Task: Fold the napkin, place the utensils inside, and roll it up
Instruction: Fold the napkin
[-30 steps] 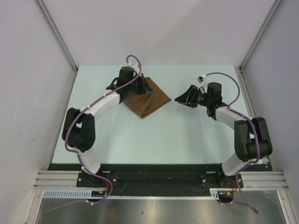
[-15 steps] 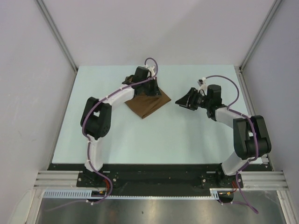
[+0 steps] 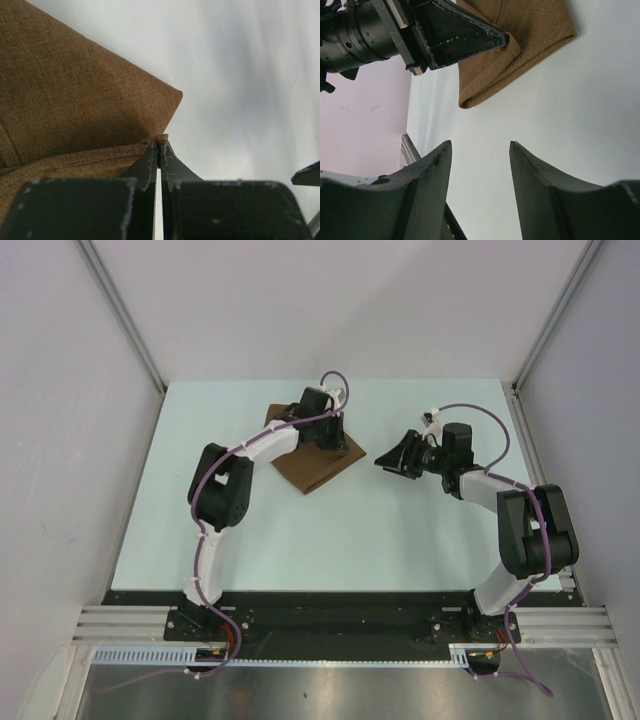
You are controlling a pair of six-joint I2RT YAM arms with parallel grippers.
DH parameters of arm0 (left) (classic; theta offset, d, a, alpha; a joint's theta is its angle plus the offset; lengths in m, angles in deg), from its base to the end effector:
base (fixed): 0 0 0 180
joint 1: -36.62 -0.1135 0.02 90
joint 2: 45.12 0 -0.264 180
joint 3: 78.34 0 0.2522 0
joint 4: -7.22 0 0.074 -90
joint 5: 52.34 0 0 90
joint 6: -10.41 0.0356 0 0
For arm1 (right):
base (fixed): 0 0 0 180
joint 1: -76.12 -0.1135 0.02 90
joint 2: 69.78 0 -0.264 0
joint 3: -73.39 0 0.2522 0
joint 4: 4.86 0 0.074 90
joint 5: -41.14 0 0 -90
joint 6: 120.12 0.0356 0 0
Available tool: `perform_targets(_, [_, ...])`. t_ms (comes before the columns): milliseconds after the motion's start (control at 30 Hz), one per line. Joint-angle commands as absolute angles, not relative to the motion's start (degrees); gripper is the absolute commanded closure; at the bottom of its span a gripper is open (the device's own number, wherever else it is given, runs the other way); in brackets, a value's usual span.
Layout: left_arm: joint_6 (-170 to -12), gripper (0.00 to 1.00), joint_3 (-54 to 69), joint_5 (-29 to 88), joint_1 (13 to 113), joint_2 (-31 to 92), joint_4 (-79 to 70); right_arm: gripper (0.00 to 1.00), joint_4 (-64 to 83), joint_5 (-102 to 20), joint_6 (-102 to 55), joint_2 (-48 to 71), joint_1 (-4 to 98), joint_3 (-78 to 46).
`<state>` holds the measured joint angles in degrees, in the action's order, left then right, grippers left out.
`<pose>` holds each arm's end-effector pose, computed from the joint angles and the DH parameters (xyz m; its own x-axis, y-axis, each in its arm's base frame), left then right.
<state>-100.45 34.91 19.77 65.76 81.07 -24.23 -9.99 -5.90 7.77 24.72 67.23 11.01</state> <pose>0.4303 -0.2524 0.1946 -0.8042 0.0604 -0.5912 0.3946 0.7981 -0.4553 0.3356 0.0770 0.1972 -0.7918 0.3311 -0.5133 -0.2874 0.5396 0.7913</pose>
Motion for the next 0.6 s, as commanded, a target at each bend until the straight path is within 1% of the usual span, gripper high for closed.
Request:
perform_targets(0, [-99.45,1.0,38.17,22.71,66.24,81.62,-23.86,0.45,-11.67,-5.01,7.5,25.06,67.41,11.02])
perform_targets(233, [-99.71,1.0,38.78,21.15,66.76,83.11,-22.63,0.45,-11.49,-4.92,7.41,25.67,67.5,10.94])
perform_targets(267, [-99.97,0.96,38.96,19.92,66.85,83.28,-22.62,0.45,-11.58,-4.83,7.58,25.85,67.42,10.85])
perform_targets(300, [-100.24,0.7,39.57,19.12,66.94,83.2,-22.8,0.45,-11.66,-4.83,7.59,25.94,67.41,10.85])
perform_targets(400, [-102.08,0.17,39.49,17.71,66.85,81.27,-21.4,0.45,-11.58,-4.83,7.67,25.85,67.41,10.59])
perform_targets(433, [-102.61,0.08,39.49,18.14,66.85,79.35,-20.79,0.46,-11.49,-4.83,7.67,25.85,67.41,10.41])
perform_targets(467, [-102.61,0.03,39.75,19.1,66.59,78.55,-20.61,0.45,-11.23,-4.92,7.59,25.76,67.41,10.32])
perform_targets(500, [-102.7,0.0,40.1,19.9,66.41,77.41,-20.78,0.45,-11.14,-4.92,7.59,25.85,67.33,9.97])
perform_targets(567, [-103.58,0.0,39.75,23.13,65.1,73.81,-21.39,0.45,-10.96,-4.92,7.5,26.02,67.33,9.71])
